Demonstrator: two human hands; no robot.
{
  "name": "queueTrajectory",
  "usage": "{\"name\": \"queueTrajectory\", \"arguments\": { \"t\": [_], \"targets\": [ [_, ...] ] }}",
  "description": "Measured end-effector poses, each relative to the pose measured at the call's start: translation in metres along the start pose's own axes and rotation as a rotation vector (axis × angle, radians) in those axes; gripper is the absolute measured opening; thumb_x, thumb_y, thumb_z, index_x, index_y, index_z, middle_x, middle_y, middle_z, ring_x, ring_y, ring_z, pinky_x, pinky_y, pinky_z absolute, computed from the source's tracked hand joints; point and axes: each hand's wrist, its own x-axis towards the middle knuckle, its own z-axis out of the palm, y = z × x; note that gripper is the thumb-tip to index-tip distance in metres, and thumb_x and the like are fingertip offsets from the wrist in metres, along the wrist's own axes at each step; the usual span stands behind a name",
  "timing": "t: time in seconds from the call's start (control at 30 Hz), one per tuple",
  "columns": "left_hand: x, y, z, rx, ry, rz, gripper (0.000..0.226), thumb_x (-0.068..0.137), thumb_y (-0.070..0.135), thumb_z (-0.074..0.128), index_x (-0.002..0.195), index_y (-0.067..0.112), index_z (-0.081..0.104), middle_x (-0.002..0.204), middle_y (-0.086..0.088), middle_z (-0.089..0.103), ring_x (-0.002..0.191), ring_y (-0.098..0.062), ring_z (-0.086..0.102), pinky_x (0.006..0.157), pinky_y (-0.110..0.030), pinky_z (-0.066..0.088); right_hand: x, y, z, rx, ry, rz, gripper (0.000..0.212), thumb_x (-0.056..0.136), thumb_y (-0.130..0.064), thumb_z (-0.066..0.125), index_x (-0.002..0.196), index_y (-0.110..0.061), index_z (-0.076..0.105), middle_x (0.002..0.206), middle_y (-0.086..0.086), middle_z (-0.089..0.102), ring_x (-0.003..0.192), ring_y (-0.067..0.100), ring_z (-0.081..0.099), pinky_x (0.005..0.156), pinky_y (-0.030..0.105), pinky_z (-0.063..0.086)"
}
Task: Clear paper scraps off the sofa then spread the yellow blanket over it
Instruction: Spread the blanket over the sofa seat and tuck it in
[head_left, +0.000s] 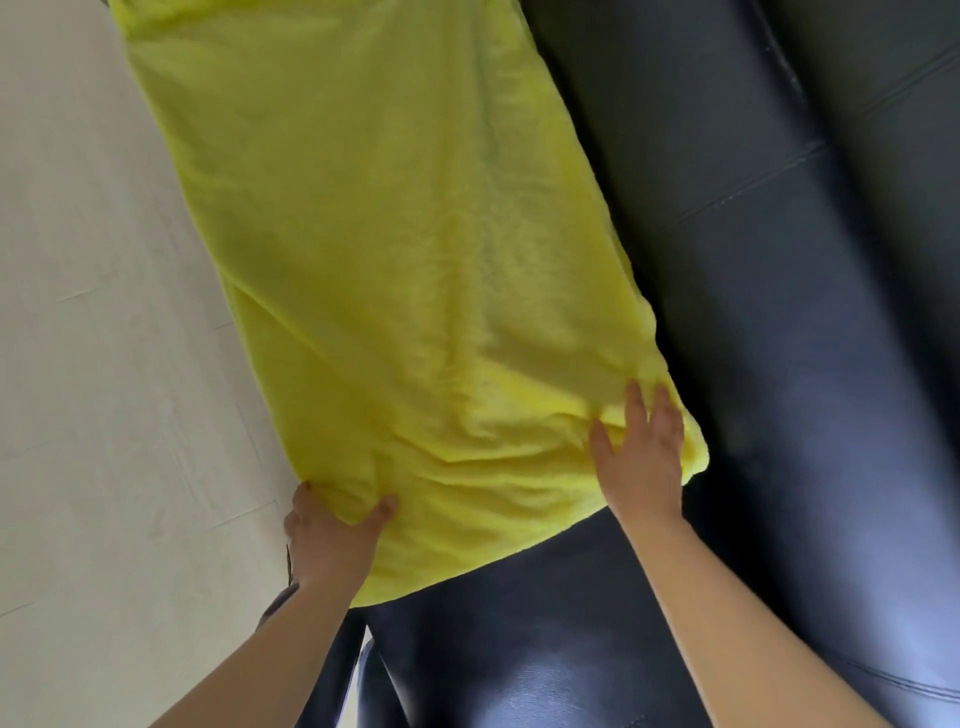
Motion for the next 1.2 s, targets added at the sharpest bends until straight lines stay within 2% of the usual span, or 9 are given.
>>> {"name": "queueTrajectory", "arguments": {
  "t": [0.13, 0.27, 0.43, 0.53, 0.67, 0.87, 1.0, 1.1, 1.2],
  "targets": [
    [0.004, -0.002, 0.007, -0.020, -0.054, -0.020, 0.120, 0.062, 0.049, 0.083, 0.149, 0.021, 0.006, 0.147, -0.020, 0.028, 0.131, -0.042, 0.035, 0.104, -0.056, 0.036, 0.027, 0.014, -0.008, -0.230, -0.167, 0.079, 0.072, 0.094, -0.061, 0.031, 0.154, -0.027, 0.006, 0.162, 0.001, 0.004, 0.147, 0.027, 0.009, 0.110, 0.058, 0.020],
    [0.000, -0.019, 0.003, 0.021, -0.018, 0.040, 0.098, 0.065, 0.041, 0.083, 0.139, 0.012, 0.026, 0.132, -0.018, 0.048, 0.118, -0.040, 0.049, 0.091, -0.049, 0.045, 0.041, 0.039, -0.013, -0.056, -0.260, 0.229, 0.076, 0.095, -0.058, 0.032, 0.154, -0.023, -0.002, 0.160, 0.010, 0.012, 0.144, 0.034, 0.020, 0.113, 0.057, 0.022],
    [-0.017, -0.034, 0.008, 0.028, -0.067, 0.110, 0.075, 0.076, 0.026, 0.077, 0.131, 0.008, 0.031, 0.121, -0.016, 0.054, 0.105, -0.040, 0.055, 0.074, -0.037, 0.038, -0.001, 0.012, -0.015, -0.179, 0.197, -0.074, 0.072, 0.089, -0.020, 0.058, 0.150, -0.008, 0.023, 0.150, 0.018, 0.034, 0.136, 0.037, 0.034, 0.111, 0.051, 0.030],
    [-0.020, -0.030, 0.006, 0.019, -0.069, 0.103, 0.071, 0.078, 0.021, 0.075, 0.131, 0.006, 0.031, 0.121, -0.017, 0.054, 0.106, -0.040, 0.054, 0.078, -0.040, 0.039, -0.032, 0.005, 0.007, -0.099, -0.064, -0.276, 0.068, 0.097, -0.030, 0.047, 0.154, -0.022, 0.011, 0.160, 0.010, 0.013, 0.146, 0.034, 0.013, 0.117, 0.046, 0.020],
    [-0.023, -0.024, 0.003, 0.031, -0.094, 0.122, 0.077, 0.077, 0.018, 0.075, 0.138, 0.004, 0.029, 0.127, -0.020, 0.053, 0.113, -0.040, 0.052, 0.089, -0.045, 0.041, -0.007, 0.026, 0.023, -0.246, -0.277, -0.009, 0.075, 0.095, -0.059, 0.026, 0.150, -0.029, -0.016, 0.159, 0.003, -0.022, 0.146, 0.035, -0.013, 0.118, 0.052, 0.011],
    [-0.036, -0.017, 0.016, 0.050, -0.141, 0.127, 0.092, 0.078, 0.022, 0.074, 0.146, 0.008, 0.014, 0.129, -0.017, 0.053, 0.114, -0.039, 0.053, 0.083, -0.039, 0.040, 0.023, 0.025, -0.008, -0.251, -0.308, 0.034, 0.077, 0.094, -0.060, 0.033, 0.153, -0.030, -0.006, 0.161, 0.001, -0.008, 0.146, 0.036, 0.006, 0.116, 0.048, 0.020],
    [-0.034, -0.015, 0.013, 0.154, -0.060, 0.105, 0.075, 0.081, 0.015, 0.063, 0.141, 0.006, 0.018, 0.116, -0.020, 0.059, 0.103, -0.040, 0.057, 0.084, -0.044, 0.046, 0.007, -0.001, -0.013, -0.407, -0.032, -0.088, 0.067, 0.094, -0.048, 0.042, 0.151, -0.021, 0.020, 0.155, 0.010, 0.022, 0.137, 0.032, 0.027, 0.104, 0.044, 0.033],
    [-0.026, -0.015, 0.006, 0.134, -0.025, 0.100, 0.077, 0.080, 0.011, 0.065, 0.143, 0.004, 0.022, 0.121, -0.021, 0.054, 0.110, -0.040, 0.054, 0.089, -0.046, 0.044, 0.009, -0.002, -0.006, -0.278, -0.178, 0.000, 0.076, 0.094, -0.055, 0.040, 0.153, -0.031, -0.001, 0.161, 0.006, -0.005, 0.147, 0.033, 0.002, 0.114, 0.049, 0.022],
    [-0.018, -0.018, 0.000, 0.106, -0.085, 0.077, 0.086, 0.073, 0.017, 0.075, 0.140, 0.005, 0.024, 0.129, -0.019, 0.049, 0.115, -0.041, 0.051, 0.092, -0.050, 0.044, 0.013, -0.001, -0.008, -0.200, -0.293, 0.061, 0.079, 0.093, -0.056, 0.041, 0.153, -0.033, -0.006, 0.161, 0.005, -0.011, 0.148, 0.033, -0.001, 0.118, 0.049, 0.018]
  ]
}}
